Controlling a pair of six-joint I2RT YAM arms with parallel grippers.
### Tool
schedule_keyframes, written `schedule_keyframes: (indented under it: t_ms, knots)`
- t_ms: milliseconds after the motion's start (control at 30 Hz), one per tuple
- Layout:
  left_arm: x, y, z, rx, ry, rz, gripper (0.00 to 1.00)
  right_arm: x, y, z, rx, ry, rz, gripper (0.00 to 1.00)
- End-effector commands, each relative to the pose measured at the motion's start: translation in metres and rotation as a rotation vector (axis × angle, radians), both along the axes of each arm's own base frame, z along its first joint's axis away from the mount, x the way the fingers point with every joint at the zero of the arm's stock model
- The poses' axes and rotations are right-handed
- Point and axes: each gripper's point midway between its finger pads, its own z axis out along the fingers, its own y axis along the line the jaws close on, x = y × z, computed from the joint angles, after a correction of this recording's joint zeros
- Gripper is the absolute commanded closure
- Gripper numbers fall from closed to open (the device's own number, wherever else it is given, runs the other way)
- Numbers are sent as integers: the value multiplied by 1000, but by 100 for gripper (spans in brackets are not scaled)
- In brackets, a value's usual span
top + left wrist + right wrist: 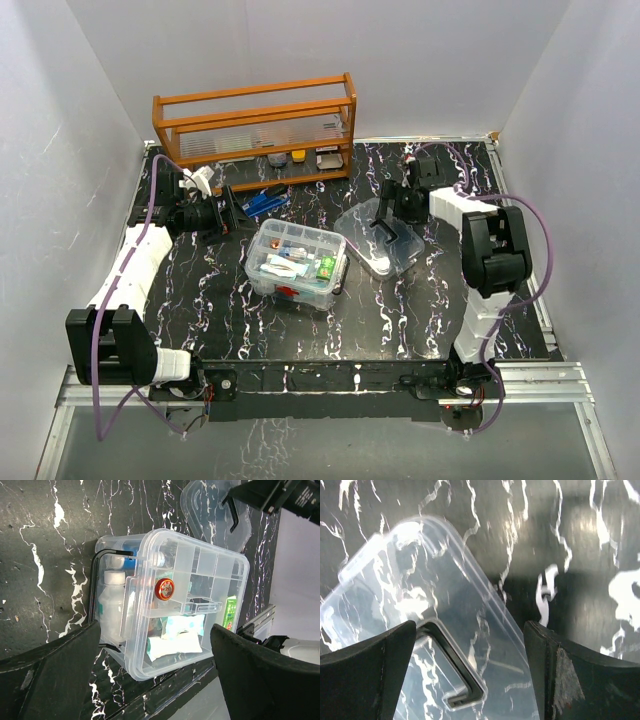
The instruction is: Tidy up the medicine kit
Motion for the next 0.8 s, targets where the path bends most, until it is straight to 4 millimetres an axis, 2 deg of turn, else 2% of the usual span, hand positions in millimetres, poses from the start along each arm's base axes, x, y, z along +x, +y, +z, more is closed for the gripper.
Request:
schedule_keyframes:
  t_ms: [0, 100, 233, 400, 567, 767]
  knots:
    - [-4, -5, 14, -19, -45, -25, 11, -36, -11, 5, -15, 48, -72, 15]
    - [-3, -5, 14, -19, -45, -24, 11, -57, -14, 3, -25, 56, -63, 18]
    - [-3, -6, 12, -23, -42, -28, 11, -82, -21, -12, -62, 97, -59, 26]
    - [-3, -8, 12, -33, -37, -33, 11, -98, -31, -8, -131, 97, -81, 30]
    - [-2, -10, 14, -41, -37, -41, 11, -107, -31, -13, -152, 113, -58, 30]
    - [-4, -12, 21, -40, -55, -56, 11, -106, -31, -14, -188, 118, -26, 27]
